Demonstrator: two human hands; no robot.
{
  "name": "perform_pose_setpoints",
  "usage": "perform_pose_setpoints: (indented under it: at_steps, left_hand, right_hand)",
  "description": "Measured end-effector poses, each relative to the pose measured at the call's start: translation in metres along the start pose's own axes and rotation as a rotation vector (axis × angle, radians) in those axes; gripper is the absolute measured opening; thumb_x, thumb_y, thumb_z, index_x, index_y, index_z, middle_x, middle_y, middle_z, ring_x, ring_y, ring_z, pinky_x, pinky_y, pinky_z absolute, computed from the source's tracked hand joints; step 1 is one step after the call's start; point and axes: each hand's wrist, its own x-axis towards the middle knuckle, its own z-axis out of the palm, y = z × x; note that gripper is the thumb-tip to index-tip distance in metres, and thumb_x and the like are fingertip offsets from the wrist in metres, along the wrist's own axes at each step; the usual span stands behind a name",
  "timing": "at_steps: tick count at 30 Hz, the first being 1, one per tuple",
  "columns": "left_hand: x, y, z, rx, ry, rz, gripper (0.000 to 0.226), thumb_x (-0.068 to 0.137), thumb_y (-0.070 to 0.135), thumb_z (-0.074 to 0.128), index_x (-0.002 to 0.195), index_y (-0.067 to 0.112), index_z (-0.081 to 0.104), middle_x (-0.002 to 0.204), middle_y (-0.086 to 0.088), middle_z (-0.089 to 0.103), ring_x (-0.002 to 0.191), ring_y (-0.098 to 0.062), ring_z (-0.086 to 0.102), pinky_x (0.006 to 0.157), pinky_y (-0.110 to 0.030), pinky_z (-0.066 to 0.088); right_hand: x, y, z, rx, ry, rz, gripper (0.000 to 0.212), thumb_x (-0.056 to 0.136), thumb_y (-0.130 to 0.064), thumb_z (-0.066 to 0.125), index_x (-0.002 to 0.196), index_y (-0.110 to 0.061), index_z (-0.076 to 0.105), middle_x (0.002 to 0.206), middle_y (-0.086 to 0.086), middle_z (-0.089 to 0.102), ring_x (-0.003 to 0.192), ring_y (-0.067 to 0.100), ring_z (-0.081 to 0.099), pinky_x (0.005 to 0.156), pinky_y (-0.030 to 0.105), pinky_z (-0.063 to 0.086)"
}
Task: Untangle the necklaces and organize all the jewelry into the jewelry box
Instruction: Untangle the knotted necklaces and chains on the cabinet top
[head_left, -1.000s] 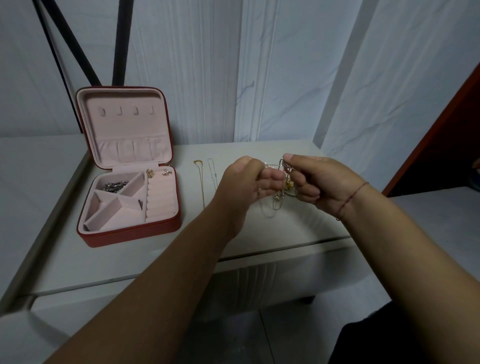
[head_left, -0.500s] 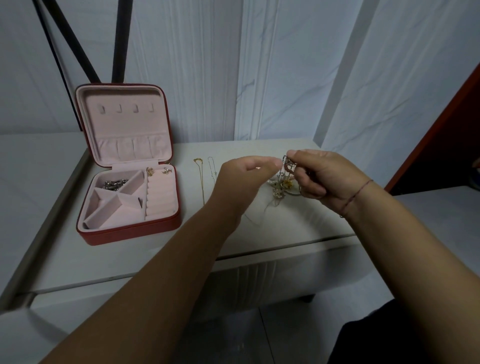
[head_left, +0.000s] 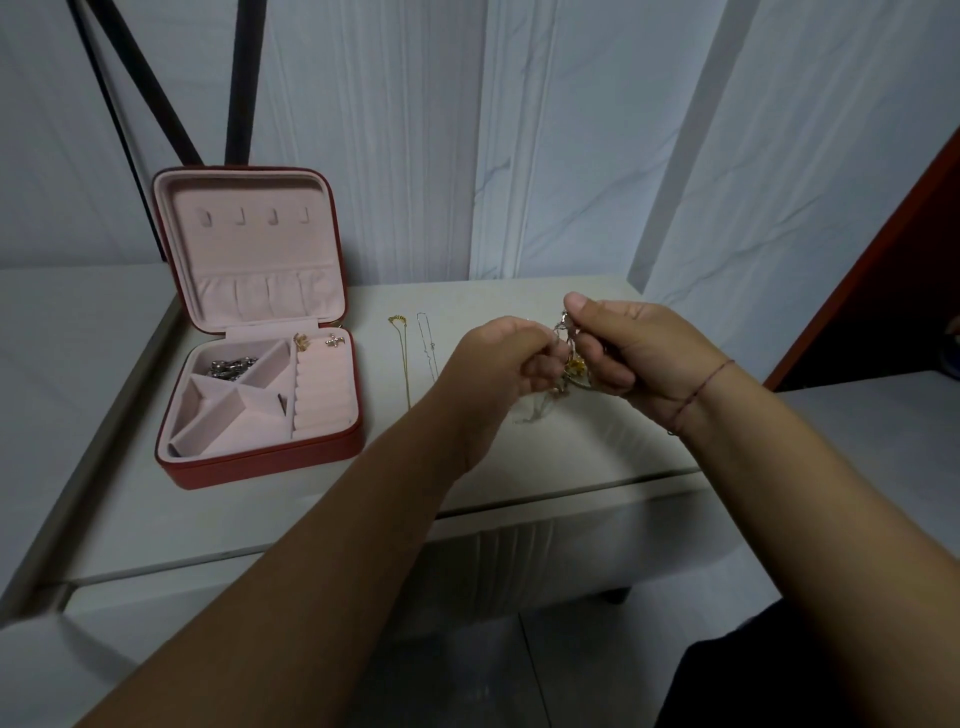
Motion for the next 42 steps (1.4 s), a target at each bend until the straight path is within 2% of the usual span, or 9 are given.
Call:
perform_pose_setpoints:
  at_steps: [4,11,15,18,23,30,34,37,42]
  left_hand:
    - [0.001,-0.001,0.001,-0.006,-0.011,-0.024,0.017,0.096,0.009,0.046,0.080,0.010,0.051,0.059,-0.001,0.041,0.045,-0.006,0.029,0.044,-0.018,0.022]
    - [0.002,-0.002,0.000,-0.062,-0.029,-0.020,0.014,0.098,0.016,0.048,0.092,0.013,0.060,0.051,0.006,0.039,0.040,-0.002,0.027,0.038,-0.014,0.021]
    - [0.003,-0.004,-0.002,-0.044,-0.017,-0.013,0.013,0.094,0.019,0.057,0.091,0.010,0.066,0.052,0.005,0.034,0.045,-0.005,0.025,0.038,-0.015,0.021]
    - [0.004,-0.006,-0.003,-0.042,0.012,-0.011,0.010,0.092,0.018,0.061,0.086,0.011,0.066,0.052,0.005,0.035,0.044,-0.004,0.026,0.038,-0.015,0.022]
    - [0.006,-0.007,-0.006,-0.047,0.020,-0.024,0.012,0.092,0.016,0.060,0.082,0.011,0.064,0.058,0.002,0.042,0.047,-0.006,0.028,0.043,-0.017,0.023]
    - [0.005,-0.007,-0.006,-0.126,-0.039,-0.043,0.021,0.095,0.016,0.054,0.075,0.009,0.057,0.065,-0.001,0.049,0.050,-0.006,0.035,0.045,-0.017,0.027]
    - [0.005,-0.006,-0.007,-0.086,-0.042,-0.027,0.019,0.095,0.015,0.054,0.077,0.008,0.057,0.064,0.001,0.049,0.051,-0.007,0.032,0.046,-0.018,0.025]
    - [0.005,-0.007,-0.009,-0.027,-0.041,-0.009,0.016,0.095,0.017,0.054,0.086,0.005,0.058,0.066,0.000,0.046,0.052,-0.007,0.030,0.047,-0.019,0.023]
    - [0.005,-0.007,-0.012,0.054,-0.021,0.020,0.023,0.095,0.020,0.055,0.075,0.010,0.058,0.066,-0.001,0.046,0.052,-0.008,0.031,0.047,-0.019,0.024]
  right_hand:
    - [0.004,0.002,0.000,0.143,0.032,0.010,0.043,0.095,-0.025,0.053,0.054,-0.014,0.049,0.041,-0.003,0.040,0.027,0.006,0.021,0.036,0.016,0.013]
    - [0.006,0.004,-0.001,0.178,0.033,0.031,0.034,0.094,-0.026,0.055,0.062,-0.013,0.054,0.041,-0.003,0.038,0.027,0.005,0.022,0.037,0.014,0.012]
    - [0.007,0.005,-0.001,0.148,0.006,0.031,0.026,0.093,-0.027,0.055,0.073,-0.011,0.052,0.040,-0.004,0.039,0.027,0.005,0.022,0.037,0.014,0.013]
    - [0.006,0.005,0.000,0.141,-0.012,0.022,0.031,0.094,-0.026,0.054,0.066,-0.011,0.050,0.041,-0.003,0.039,0.027,0.006,0.022,0.037,0.016,0.012]
    - [0.002,0.003,0.003,0.017,-0.010,-0.002,0.039,0.098,-0.026,0.048,0.063,-0.009,0.042,0.035,-0.007,0.042,0.028,0.005,0.023,0.043,0.023,0.013]
    - [0.004,0.003,0.003,-0.018,0.019,-0.001,0.037,0.100,-0.026,0.046,0.067,-0.009,0.046,0.045,-0.003,0.049,0.031,0.007,0.028,0.042,0.020,0.022]
    - [0.004,0.003,0.000,0.035,0.010,0.012,0.024,0.098,-0.024,0.047,0.088,-0.006,0.059,0.044,-0.002,0.049,0.030,0.007,0.028,0.044,0.022,0.019]
    - [0.002,0.004,-0.003,0.002,-0.067,0.009,0.029,0.099,-0.023,0.045,0.108,0.000,0.061,0.039,-0.006,0.045,0.031,0.006,0.027,0.041,0.019,0.019]
    - [0.001,0.002,-0.008,-0.070,-0.133,-0.017,0.032,0.085,-0.027,0.060,0.104,-0.003,0.065,0.053,-0.001,0.050,0.035,0.005,0.031,0.038,0.015,0.025]
